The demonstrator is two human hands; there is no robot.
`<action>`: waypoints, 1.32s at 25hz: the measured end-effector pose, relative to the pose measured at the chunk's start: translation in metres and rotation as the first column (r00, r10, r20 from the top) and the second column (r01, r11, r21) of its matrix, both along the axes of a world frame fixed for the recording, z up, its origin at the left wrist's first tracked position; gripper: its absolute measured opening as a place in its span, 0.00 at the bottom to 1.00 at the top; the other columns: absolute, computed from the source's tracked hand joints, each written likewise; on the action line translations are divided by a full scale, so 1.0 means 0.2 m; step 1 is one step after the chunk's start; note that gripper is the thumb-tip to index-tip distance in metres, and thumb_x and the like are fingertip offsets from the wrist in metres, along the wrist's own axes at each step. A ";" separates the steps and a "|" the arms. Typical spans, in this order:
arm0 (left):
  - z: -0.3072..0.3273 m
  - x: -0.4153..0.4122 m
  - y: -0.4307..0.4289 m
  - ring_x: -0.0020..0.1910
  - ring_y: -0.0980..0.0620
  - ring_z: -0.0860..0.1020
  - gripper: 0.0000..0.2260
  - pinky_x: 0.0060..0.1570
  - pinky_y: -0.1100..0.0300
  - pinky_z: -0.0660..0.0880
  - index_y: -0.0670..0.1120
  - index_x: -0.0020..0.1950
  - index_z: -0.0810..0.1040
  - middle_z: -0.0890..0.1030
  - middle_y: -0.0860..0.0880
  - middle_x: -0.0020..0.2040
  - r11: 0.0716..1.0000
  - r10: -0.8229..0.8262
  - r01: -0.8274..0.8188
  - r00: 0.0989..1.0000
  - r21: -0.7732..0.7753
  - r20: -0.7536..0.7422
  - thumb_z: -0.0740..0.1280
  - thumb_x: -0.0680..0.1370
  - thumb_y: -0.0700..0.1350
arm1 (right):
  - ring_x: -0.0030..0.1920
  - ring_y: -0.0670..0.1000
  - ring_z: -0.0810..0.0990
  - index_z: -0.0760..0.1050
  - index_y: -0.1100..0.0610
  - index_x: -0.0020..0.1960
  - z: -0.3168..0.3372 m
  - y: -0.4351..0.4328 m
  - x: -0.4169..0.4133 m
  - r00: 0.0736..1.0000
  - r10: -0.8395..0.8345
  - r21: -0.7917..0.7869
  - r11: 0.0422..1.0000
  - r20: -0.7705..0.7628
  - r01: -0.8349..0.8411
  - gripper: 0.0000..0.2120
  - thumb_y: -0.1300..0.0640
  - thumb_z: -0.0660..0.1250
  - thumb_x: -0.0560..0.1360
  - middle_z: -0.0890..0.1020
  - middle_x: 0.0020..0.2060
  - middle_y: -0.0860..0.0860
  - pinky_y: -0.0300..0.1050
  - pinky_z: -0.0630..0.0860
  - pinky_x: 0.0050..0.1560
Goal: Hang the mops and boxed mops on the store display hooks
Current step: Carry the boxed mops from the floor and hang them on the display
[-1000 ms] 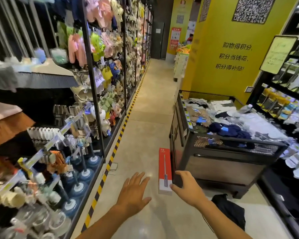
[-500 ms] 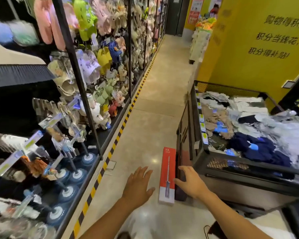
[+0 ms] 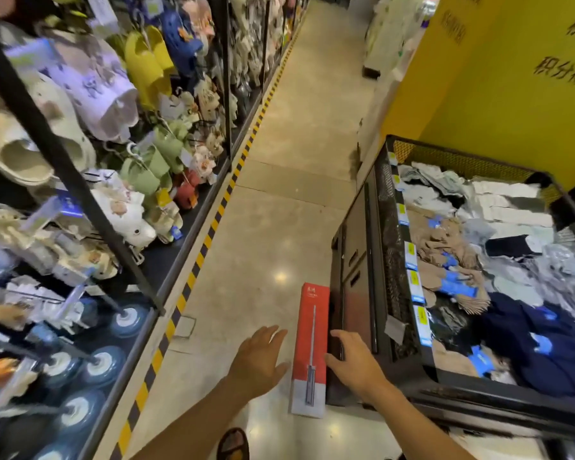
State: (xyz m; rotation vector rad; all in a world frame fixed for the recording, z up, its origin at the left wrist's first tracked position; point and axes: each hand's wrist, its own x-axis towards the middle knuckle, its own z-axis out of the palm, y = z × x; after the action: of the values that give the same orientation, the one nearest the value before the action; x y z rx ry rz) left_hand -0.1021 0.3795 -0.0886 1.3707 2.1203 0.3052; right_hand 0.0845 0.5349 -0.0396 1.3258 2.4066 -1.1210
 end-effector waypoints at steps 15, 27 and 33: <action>-1.61 -0.09 0.61 0.83 0.49 0.58 0.31 0.81 0.52 0.57 0.51 0.85 0.53 0.57 0.50 0.85 0.956 0.119 -0.066 0.978 -0.286 0.172 0.60 0.85 0.58 | 0.58 0.59 0.82 0.77 0.58 0.68 -1.96 0.56 -0.20 0.958 -0.267 -0.280 0.916 0.106 0.287 0.20 0.57 0.73 0.78 0.79 0.61 0.56 0.46 0.81 0.50; -2.90 0.20 0.75 0.68 0.52 0.70 0.21 0.66 0.51 0.67 0.45 0.76 0.71 0.73 0.49 0.73 0.553 0.813 -0.448 0.109 -0.702 0.571 0.57 0.87 0.54 | 0.62 0.57 0.82 0.71 0.46 0.71 -3.39 0.69 0.08 0.865 -0.422 -0.242 0.840 0.270 0.486 0.39 0.35 0.71 0.63 0.82 0.64 0.51 0.56 0.81 0.61; -3.08 0.24 0.93 0.82 0.49 0.59 0.27 0.75 0.49 0.58 0.53 0.84 0.56 0.60 0.53 0.83 0.562 0.773 -0.429 -0.030 -0.707 0.633 0.45 0.86 0.62 | 0.66 0.63 0.78 0.68 0.56 0.75 -3.64 0.81 0.01 0.629 -0.729 -0.211 0.593 0.272 0.777 0.41 0.38 0.73 0.69 0.78 0.68 0.58 0.59 0.75 0.68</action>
State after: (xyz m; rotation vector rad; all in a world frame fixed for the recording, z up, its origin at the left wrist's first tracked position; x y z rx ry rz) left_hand -0.0534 0.5648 -0.7040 -0.2520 1.3924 0.8493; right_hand 0.0873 0.6970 -0.7676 2.2946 1.4127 -1.4075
